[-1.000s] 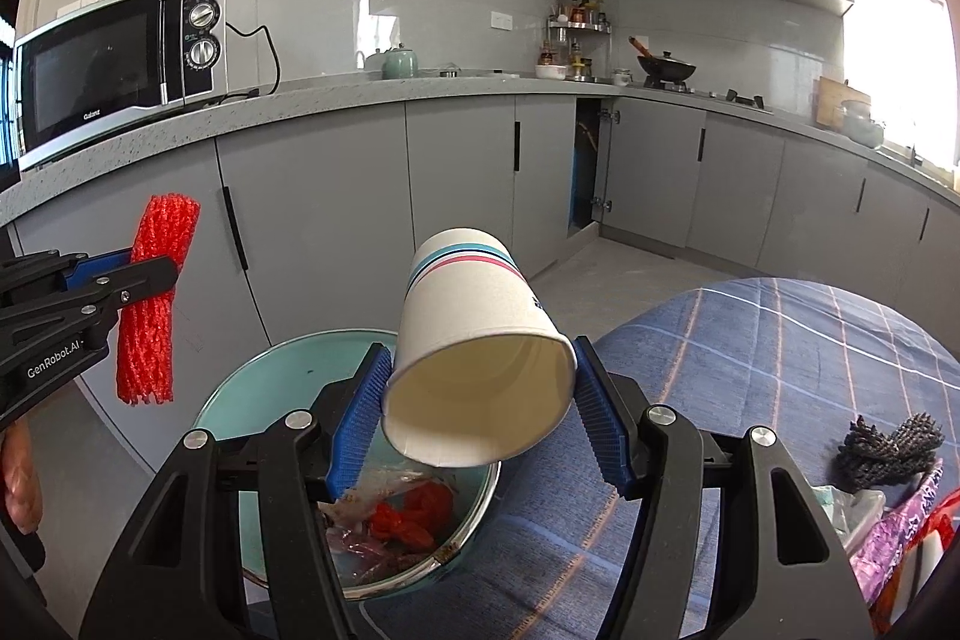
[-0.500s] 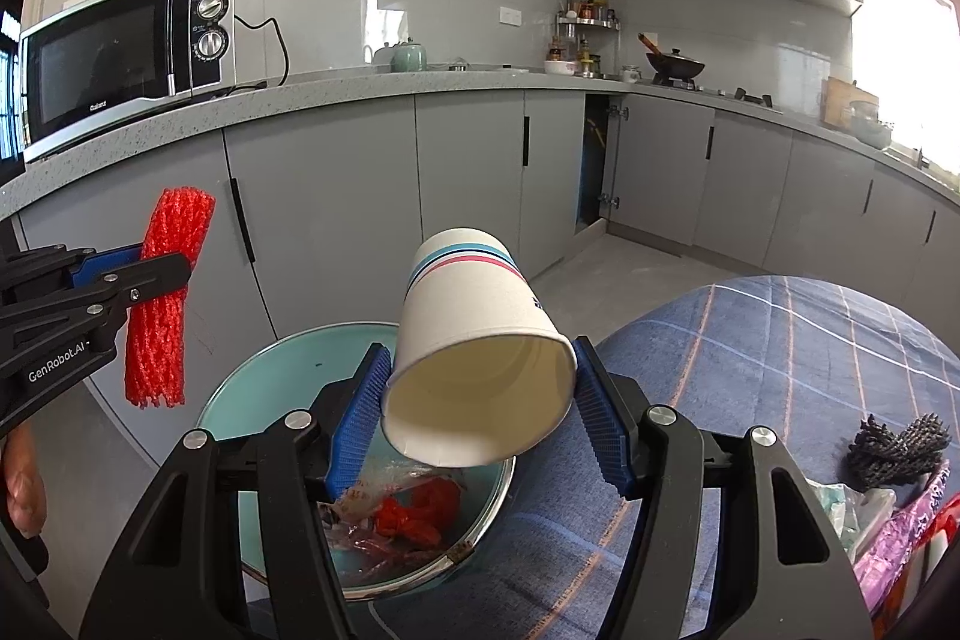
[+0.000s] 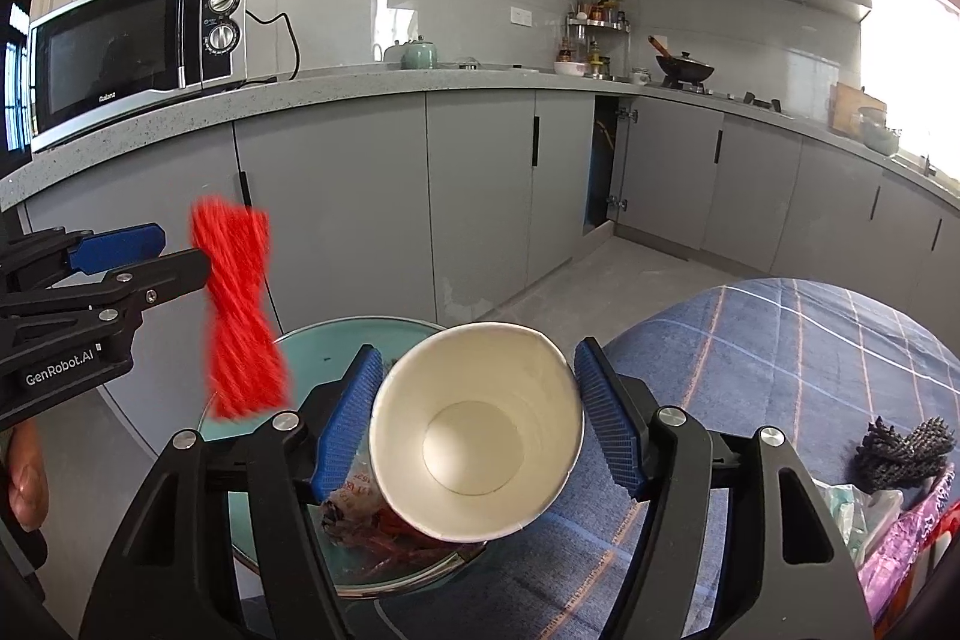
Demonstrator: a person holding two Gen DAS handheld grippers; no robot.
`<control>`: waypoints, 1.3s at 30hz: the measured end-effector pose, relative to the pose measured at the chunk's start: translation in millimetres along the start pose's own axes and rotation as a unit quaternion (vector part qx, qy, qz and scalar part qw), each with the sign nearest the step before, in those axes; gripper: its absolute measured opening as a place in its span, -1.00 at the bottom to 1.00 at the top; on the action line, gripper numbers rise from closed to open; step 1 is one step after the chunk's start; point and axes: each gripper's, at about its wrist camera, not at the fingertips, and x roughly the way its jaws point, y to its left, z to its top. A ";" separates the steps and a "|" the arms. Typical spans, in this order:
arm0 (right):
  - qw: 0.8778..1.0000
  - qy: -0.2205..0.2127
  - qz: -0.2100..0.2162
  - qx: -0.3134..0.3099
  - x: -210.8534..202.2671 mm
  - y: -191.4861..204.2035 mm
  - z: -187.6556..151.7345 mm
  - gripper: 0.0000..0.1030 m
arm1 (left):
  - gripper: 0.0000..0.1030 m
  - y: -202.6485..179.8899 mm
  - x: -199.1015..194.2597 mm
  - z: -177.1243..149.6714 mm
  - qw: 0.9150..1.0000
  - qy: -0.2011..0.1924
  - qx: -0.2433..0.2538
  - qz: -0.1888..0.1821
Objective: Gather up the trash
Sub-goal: 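Open both tools to drop the mesh bag and paper cup into the bin, then move both tools back to the pile and grasp the white sponge with the right tool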
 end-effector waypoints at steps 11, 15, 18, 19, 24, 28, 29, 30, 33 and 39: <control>1.000 -0.011 0.001 0.013 -7.7 -6.4 2.1 0.47 | 0.33 0.1 -3.3 0.4 1.000 -0.007 -0.007 0.002; 1.000 -0.008 -0.007 0.013 -13.4 -10.2 0.1 0.48 | 0.36 -3.4 -4.1 0.0 1.000 -0.007 -0.005 -0.002; 1.000 -0.003 -0.021 0.014 -19.1 -13.4 -0.3 0.48 | 0.40 -6.0 -5.9 -0.1 1.000 -0.009 -0.004 -0.004; 1.000 -0.002 -0.025 0.016 -21.7 -15.0 -0.8 0.48 | 0.40 -8.5 -6.8 0.0 1.000 -0.009 -0.002 -0.007; 0.998 0.003 -0.057 0.024 -44.7 -32.4 -4.0 0.48 | 0.41 -21.6 -11.4 -1.6 1.000 -0.010 0.006 -0.019; 0.996 0.006 -0.080 0.031 -66.8 -51.1 -9.4 0.49 | 0.41 -44.1 -14.8 -4.7 0.999 -0.008 0.023 -0.040; 0.996 0.008 -0.087 0.034 -75.5 -58.6 -12.5 0.49 | 0.41 -51.4 -15.3 -5.7 0.999 -0.006 0.028 -0.046; 0.995 0.009 -0.094 0.036 -82.8 -64.8 -15.7 0.50 | 0.41 -56.1 -15.8 -6.4 0.998 -0.006 0.030 -0.051; 0.992 0.011 -0.119 0.043 -105.9 -83.7 -26.6 0.54 | 0.41 -80.4 -19.0 -9.0 0.996 -0.005 0.044 -0.073; 0.983 0.020 -0.173 0.066 -147.3 -121.0 -55.0 0.56 | 0.41 -121.2 -26.2 -14.0 0.992 -0.006 0.065 -0.111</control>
